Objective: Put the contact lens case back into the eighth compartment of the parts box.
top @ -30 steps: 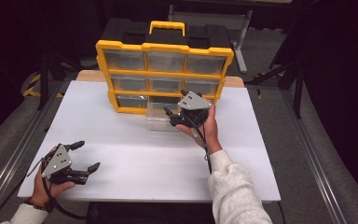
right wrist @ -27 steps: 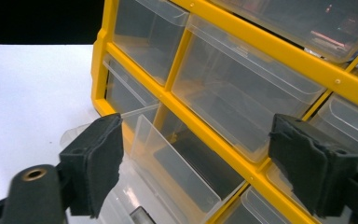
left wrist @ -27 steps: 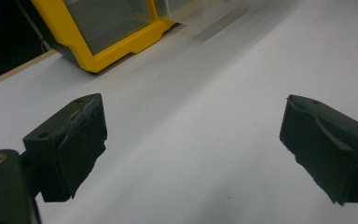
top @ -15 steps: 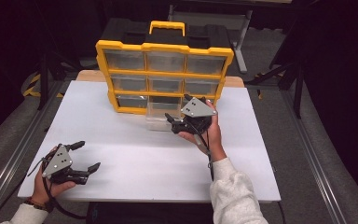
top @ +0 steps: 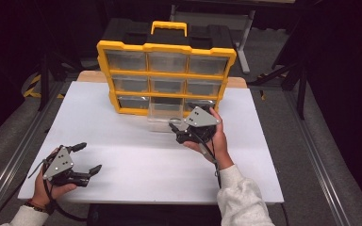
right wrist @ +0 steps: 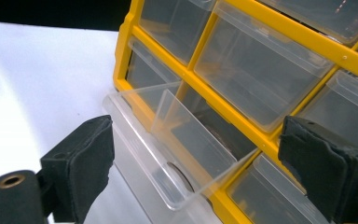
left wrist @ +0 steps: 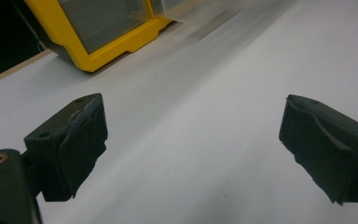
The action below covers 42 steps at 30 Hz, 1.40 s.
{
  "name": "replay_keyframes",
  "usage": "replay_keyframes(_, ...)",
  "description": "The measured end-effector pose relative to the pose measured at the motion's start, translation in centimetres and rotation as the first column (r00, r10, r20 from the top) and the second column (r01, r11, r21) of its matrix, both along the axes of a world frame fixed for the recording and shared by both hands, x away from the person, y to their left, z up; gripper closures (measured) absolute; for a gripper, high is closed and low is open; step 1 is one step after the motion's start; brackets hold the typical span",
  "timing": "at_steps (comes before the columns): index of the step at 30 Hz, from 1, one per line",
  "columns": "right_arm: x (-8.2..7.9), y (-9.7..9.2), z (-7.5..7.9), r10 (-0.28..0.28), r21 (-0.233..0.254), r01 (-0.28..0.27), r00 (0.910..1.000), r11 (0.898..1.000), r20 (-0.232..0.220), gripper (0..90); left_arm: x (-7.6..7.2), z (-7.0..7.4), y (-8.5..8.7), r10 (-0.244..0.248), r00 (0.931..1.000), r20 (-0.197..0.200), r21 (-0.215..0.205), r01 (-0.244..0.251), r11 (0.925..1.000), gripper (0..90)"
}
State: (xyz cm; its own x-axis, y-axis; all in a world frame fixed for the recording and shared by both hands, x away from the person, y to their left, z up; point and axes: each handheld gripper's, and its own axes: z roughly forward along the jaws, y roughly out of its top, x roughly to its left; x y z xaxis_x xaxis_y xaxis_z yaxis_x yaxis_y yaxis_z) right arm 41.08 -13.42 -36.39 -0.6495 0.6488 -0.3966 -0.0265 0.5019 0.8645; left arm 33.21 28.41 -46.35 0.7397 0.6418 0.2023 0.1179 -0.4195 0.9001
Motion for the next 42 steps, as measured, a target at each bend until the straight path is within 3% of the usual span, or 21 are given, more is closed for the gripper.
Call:
replay_keyframes(6,-1.1,-0.7,0.2,0.018,0.005,-0.018,0.9998,1.0,0.01,11.8,0.0,0.0,-0.1,0.002,1.0,0.003,0.002,-0.002,1.0,8.6)
replay_keyframes(15,-2.2,-1.4,-0.4,0.022,-0.035,-0.021,0.9996,0.999,0.016,11.8,-0.1,0.1,0.0,0.0,1.0,0.003,0.01,0.0,1.0,8.5)
replay_keyframes(34,-3.8,-2.9,-1.2,0.028,-0.071,-0.026,0.9993,0.997,0.026,11.8,-0.1,0.0,-0.1,-0.002,1.0,0.0,0.016,0.002,0.9999,8.5)
replay_keyframes(42,-4.6,-4.0,-1.9,0.024,-0.079,-0.023,0.9997,0.997,0.008,11.8,-0.1,0.0,-0.2,0.001,1.0,-0.006,0.016,-0.001,0.9999,7.9)
